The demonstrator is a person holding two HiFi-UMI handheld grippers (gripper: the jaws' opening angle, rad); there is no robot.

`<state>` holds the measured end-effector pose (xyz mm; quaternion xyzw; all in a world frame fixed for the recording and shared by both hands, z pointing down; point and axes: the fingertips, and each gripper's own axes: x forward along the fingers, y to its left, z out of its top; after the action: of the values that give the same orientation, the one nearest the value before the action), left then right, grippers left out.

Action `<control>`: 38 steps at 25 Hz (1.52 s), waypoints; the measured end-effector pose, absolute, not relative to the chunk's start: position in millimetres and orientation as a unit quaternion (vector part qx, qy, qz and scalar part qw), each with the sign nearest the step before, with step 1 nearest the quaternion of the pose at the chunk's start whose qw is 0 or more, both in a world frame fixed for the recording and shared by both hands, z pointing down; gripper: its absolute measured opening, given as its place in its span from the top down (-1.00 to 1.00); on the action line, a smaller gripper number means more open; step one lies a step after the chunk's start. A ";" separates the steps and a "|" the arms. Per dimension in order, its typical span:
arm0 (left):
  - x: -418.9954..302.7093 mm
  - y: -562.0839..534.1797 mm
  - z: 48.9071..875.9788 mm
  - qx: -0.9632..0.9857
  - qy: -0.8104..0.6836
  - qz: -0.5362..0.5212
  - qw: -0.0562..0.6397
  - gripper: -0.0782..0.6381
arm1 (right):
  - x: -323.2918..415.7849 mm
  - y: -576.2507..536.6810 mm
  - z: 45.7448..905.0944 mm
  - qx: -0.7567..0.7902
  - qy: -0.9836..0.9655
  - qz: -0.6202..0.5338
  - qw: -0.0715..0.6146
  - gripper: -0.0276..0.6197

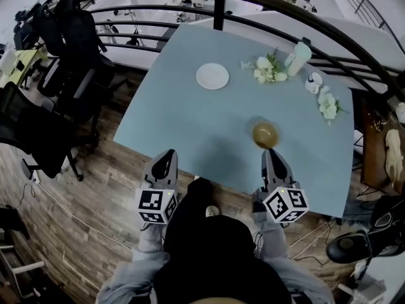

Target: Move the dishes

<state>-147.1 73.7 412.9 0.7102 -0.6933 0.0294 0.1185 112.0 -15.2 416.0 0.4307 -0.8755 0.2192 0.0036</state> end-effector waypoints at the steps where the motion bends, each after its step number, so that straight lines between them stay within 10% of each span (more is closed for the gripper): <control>1: -152.0 62.0 409.8 0.711 -0.693 0.028 0.116 0.72 | 106.9 -26.7 412.1 0.427 -0.877 0.222 -0.005 0.61; 8: -172.5 -21.8 391.6 0.732 -0.673 0.024 0.104 0.72 | 85.1 -95.0 397.0 0.440 -0.872 0.216 -0.010 -0.27; 38: -208.8 -168.6 433.8 0.772 -0.617 0.040 0.149 0.72 | 22.9 -241.6 412.8 0.396 -0.855 0.334 -0.001 -0.14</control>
<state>-208.8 -168.6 433.8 0.7720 -0.6165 0.0401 0.1495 22.9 -241.6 412.8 0.3960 -0.8552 0.3343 -0.0010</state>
